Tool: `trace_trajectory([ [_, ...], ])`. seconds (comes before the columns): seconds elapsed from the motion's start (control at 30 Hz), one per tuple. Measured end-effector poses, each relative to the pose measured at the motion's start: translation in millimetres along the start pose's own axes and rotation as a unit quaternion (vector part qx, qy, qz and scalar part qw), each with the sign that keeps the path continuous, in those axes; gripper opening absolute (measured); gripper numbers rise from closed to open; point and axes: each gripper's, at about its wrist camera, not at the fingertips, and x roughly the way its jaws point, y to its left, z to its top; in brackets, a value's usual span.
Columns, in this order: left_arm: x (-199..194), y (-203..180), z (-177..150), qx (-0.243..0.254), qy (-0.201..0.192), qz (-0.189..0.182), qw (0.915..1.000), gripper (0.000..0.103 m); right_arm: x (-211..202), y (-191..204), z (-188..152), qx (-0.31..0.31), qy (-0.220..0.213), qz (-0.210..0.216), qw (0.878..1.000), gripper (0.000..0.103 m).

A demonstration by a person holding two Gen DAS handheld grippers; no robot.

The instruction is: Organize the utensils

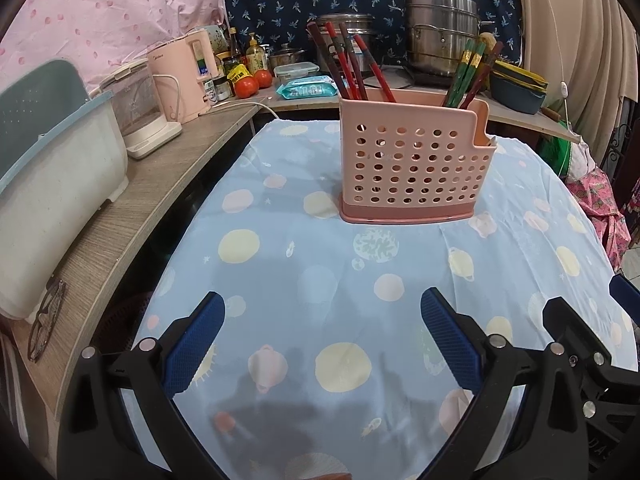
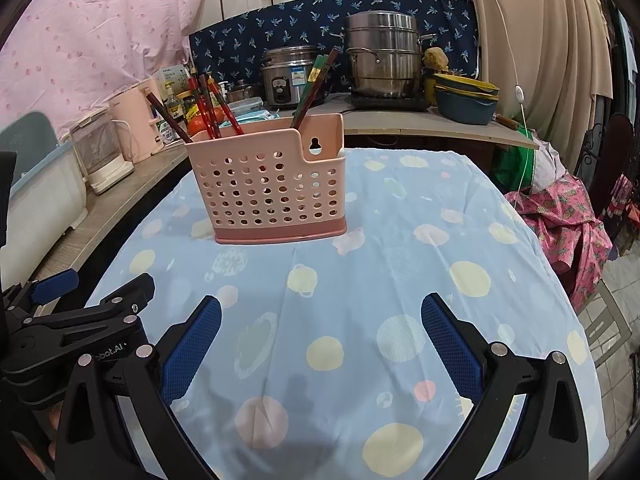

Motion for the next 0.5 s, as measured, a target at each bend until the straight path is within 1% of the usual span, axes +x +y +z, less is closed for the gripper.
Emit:
trace_trajectory([
  [0.5,1.7,2.1,-0.6,-0.002,0.002,0.005,1.0,0.094,1.5,2.8,-4.9,-0.001,0.005,0.0,1.0,0.097],
])
